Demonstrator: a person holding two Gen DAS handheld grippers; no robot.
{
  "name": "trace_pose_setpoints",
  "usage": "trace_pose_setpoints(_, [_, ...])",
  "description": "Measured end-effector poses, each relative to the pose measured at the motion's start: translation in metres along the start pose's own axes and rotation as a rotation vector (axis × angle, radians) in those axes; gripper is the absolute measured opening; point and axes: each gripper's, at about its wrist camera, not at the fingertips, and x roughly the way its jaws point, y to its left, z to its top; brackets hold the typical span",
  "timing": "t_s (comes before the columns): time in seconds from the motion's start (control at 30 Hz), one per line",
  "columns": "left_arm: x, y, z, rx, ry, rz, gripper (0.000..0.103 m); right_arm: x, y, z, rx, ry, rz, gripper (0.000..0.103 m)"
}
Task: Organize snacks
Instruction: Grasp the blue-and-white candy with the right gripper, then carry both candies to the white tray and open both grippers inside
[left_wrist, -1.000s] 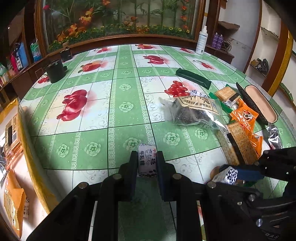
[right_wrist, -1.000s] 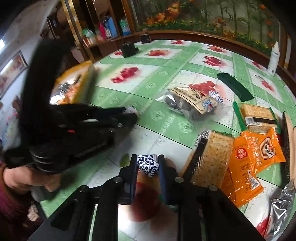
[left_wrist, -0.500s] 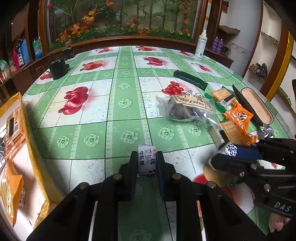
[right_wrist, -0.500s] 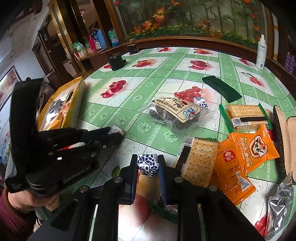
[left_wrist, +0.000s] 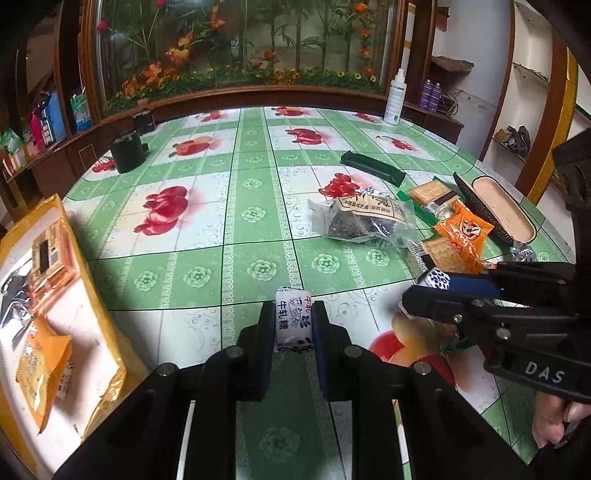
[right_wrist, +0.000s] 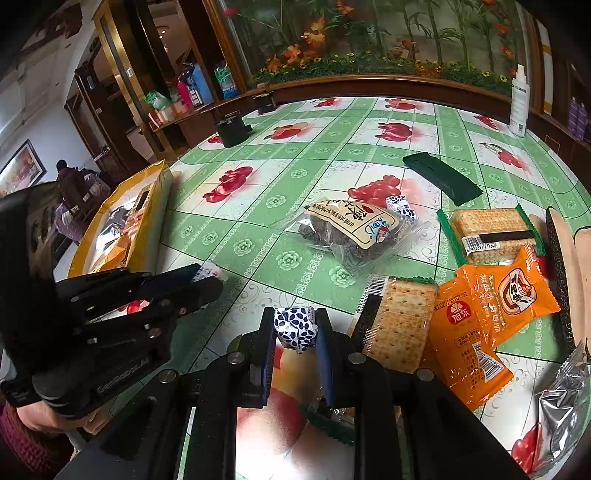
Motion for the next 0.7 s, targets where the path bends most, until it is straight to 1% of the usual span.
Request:
trace_pose_setpoints(0.33, [-0.025,0.0,-0.004,0.011,-0.046,0.016,0.018,-0.003,0.005,0.0,-0.012,-0.029,0.019,0.022])
trace_pose_setpoints(0.53, [-0.04,0.004,-0.008,0.009,-0.071,0.025,0.018,-0.003,0.008,0.0,-0.017,-0.038,0.019,0.022])
trace_pose_setpoints(0.7, [-0.054,0.009,-0.012,0.006,-0.095,0.038,0.019,-0.003,0.01,0.0,-0.013,-0.044,0.036,0.022])
